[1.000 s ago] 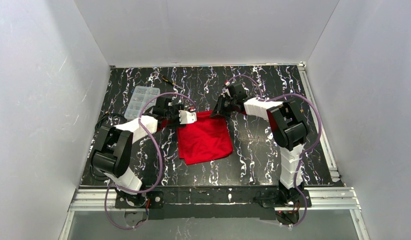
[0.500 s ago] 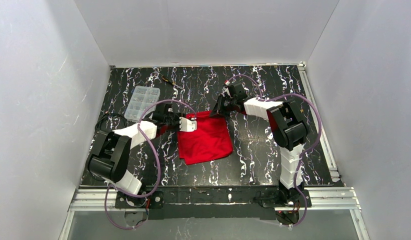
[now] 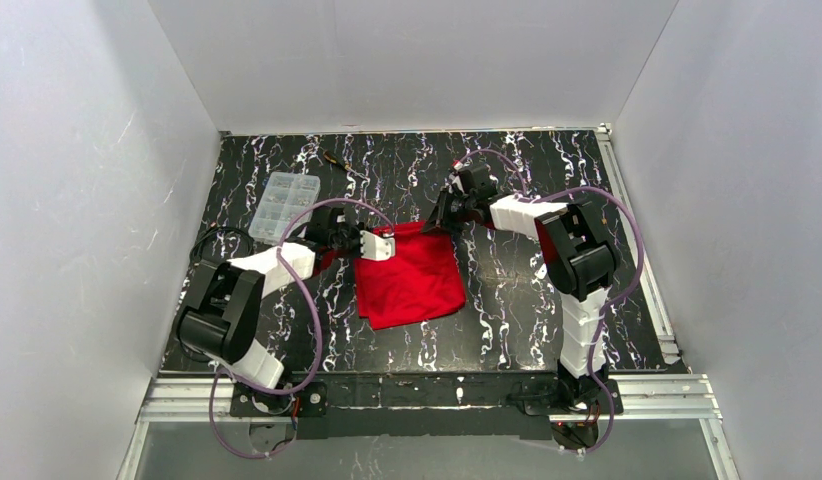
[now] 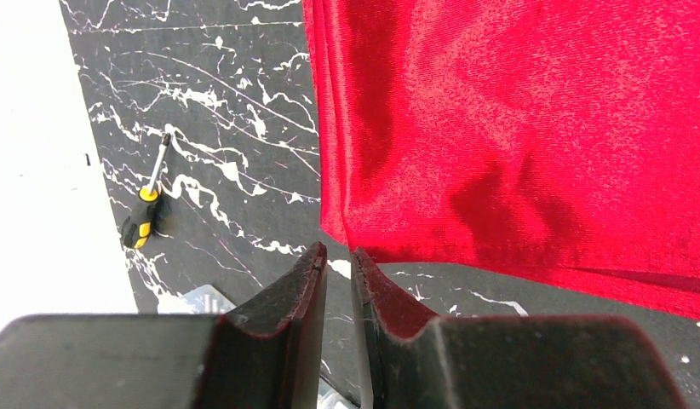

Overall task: Fold the napkin into a case and place the utensils inside
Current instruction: Turn over the upper triangle folded napkin at the center of the board.

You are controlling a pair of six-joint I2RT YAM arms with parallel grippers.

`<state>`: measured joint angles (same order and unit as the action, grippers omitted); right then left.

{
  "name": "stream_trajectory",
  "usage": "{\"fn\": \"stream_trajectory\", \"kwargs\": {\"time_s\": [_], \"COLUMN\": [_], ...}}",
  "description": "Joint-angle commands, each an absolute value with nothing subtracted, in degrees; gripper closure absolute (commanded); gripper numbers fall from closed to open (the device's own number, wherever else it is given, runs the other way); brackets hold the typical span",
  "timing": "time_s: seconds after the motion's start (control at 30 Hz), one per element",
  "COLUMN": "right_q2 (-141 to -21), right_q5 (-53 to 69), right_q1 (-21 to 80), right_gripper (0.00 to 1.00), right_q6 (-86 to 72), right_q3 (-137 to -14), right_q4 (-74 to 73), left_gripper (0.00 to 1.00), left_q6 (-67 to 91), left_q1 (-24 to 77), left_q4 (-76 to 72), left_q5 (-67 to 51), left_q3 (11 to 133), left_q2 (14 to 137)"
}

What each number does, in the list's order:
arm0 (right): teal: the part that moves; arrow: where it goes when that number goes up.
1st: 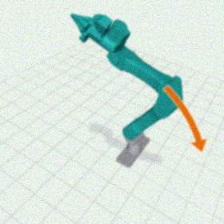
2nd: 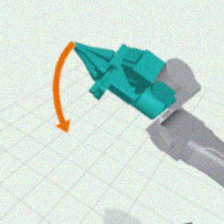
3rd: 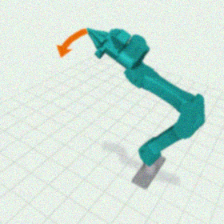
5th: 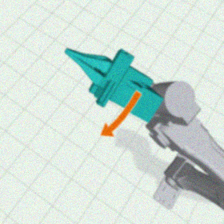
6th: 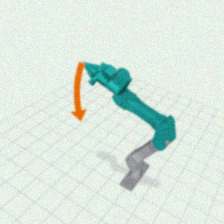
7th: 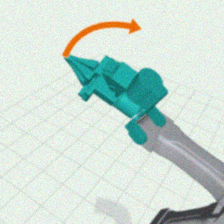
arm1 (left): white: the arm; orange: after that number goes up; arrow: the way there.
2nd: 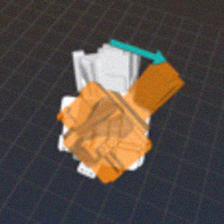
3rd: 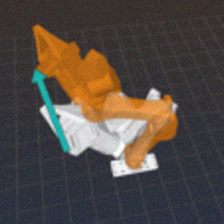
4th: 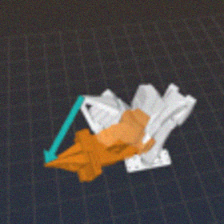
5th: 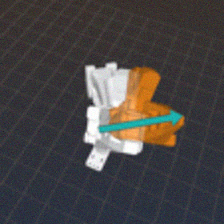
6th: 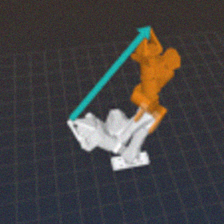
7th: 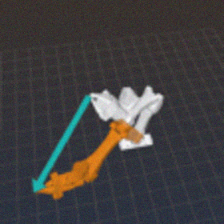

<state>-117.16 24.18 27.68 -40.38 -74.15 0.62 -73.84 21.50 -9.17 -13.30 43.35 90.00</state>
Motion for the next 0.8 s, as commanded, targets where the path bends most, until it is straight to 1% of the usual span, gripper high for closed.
{"fn": "stream_trajectory", "kwargs": {"time_s": [0.0, 0.17, 0.23, 0.27, 0.37, 0.4, 0.43, 0.6, 0.77], "right_q2": [-114.4, -114.3, -114.4, -114.4, -114.4, -114.4, -114.5, -114.4, -114.5], "right_q5": [24.4, 24.7, 24.8, 24.9, 25.0, 25.0, 25.1, 25.1, 25.3], "right_q1": [26.5, 26.0, 25.9, 25.8, 25.8, 25.9, 25.9, 25.8, 25.8], "right_gripper": [0.86, 0.87, 0.87, 0.87, 0.87, 0.87, 0.87, 0.87, 0.87], "right_q6": [-40.7, -40.8, -41.0, -40.9, -41.0, -41.0, -41.0, -41.1, -41.1], "right_q3": [-73.3, -73.0, -72.9, -73.0, -73.2, -73.3, -73.4, -73.5, -73.6], "right_q4": [2.4, 2.5, 2.6, 2.5, 2.5, 2.5, 2.5, 2.5, 2.4], "left_gripper": [0.84, 0.85, 0.83, 0.80, 0.61, 0.57, 0.56, 0.55, 0.65], "left_q6": [-70.6, -70.2, -71.6, -73.0, -76.8, -77.5, -77.6, -78.6, -76.8], "left_q1": [21.6, 21.5, 21.4, 21.3, 20.1, 19.8, 19.8, 19.8, 20.0], "left_q4": [-10.1, -10.1, -10.0, -9.8, -8.0, -8.0, -8.0, -8.0, -8.1], "left_q5": [-12.1, -11.4, -12.1, -12.9, -16.2, -16.6, -16.7, -18.9, -18.3], "left_q3": [45.0, 45.6, 44.4, 43.5, 41.0, 40.6, 40.6, 41.2, 44.0], "left_q2": [91.6, 92.8, 92.2, 91.6, 89.2, 88.8, 88.7, 88.9, 90.7]}}
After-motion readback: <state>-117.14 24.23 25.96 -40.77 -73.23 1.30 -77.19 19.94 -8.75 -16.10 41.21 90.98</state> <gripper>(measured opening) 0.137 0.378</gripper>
